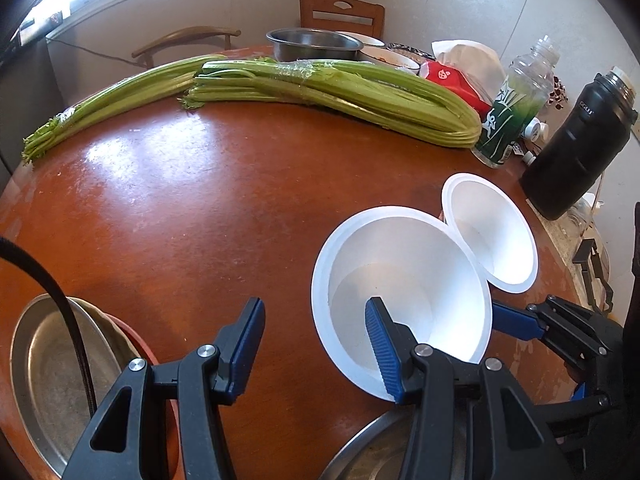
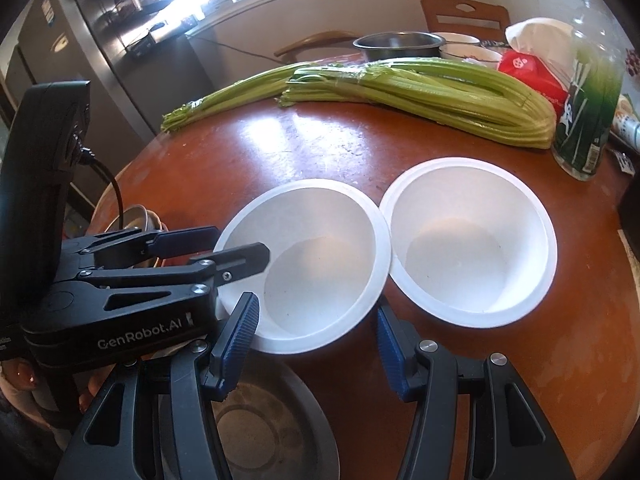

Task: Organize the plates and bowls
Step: 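Grasp the rim of a white red-printed bowl with the right gripper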

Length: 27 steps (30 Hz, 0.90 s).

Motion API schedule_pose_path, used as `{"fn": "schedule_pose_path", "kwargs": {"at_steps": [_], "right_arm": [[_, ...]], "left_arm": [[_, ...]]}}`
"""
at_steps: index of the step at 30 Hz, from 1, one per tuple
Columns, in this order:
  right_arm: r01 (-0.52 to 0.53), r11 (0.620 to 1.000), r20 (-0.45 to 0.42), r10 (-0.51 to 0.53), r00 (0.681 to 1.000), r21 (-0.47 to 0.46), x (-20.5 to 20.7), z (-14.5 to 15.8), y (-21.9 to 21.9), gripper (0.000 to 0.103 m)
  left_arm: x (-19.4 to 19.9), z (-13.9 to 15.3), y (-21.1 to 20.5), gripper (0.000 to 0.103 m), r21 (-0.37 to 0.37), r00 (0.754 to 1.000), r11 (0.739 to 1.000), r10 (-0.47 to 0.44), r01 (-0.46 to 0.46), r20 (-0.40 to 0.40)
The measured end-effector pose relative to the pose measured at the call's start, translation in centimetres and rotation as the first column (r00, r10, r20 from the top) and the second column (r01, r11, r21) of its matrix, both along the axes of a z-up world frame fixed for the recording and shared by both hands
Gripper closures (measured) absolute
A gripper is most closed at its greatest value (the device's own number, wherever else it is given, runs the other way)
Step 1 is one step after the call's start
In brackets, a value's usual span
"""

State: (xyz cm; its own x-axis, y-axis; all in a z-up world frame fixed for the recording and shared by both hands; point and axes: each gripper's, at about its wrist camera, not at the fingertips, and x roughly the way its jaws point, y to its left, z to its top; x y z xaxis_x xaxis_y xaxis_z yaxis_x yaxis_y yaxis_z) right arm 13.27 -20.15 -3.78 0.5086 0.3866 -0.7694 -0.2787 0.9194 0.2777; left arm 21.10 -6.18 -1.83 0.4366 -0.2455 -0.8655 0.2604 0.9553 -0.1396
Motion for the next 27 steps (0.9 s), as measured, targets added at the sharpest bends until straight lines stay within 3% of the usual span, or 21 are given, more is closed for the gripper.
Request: {"fn": "schedule_pose_path", "kwargs": {"at_steps": [19,22,27], "right_arm": [[-0.016,1.0,0.057,0.017,0.998,-0.015,-0.1,1.0,0.5,0.046],[-0.014,1.0,0.038,0.015,0.999,-0.028,-0.1,0.4,0.5,0.046],[-0.016,0.999,0.044,0.018,0.999,-0.035,-0.6,0.4,0.5,0.046]], "left_arm": [[0.3,0.2,0.7,0.055,-0.094,1.0,0.996,-0.015,0.014,-0.01],[0.2,0.1,0.4,0.055,-0.143,0.998,0.989,-0.049,0.043,-0.033],[-0.2,0.5,-0.6,0.055,-0.13,0.997,0.989,-0.07,0.068,-0.011]]}}
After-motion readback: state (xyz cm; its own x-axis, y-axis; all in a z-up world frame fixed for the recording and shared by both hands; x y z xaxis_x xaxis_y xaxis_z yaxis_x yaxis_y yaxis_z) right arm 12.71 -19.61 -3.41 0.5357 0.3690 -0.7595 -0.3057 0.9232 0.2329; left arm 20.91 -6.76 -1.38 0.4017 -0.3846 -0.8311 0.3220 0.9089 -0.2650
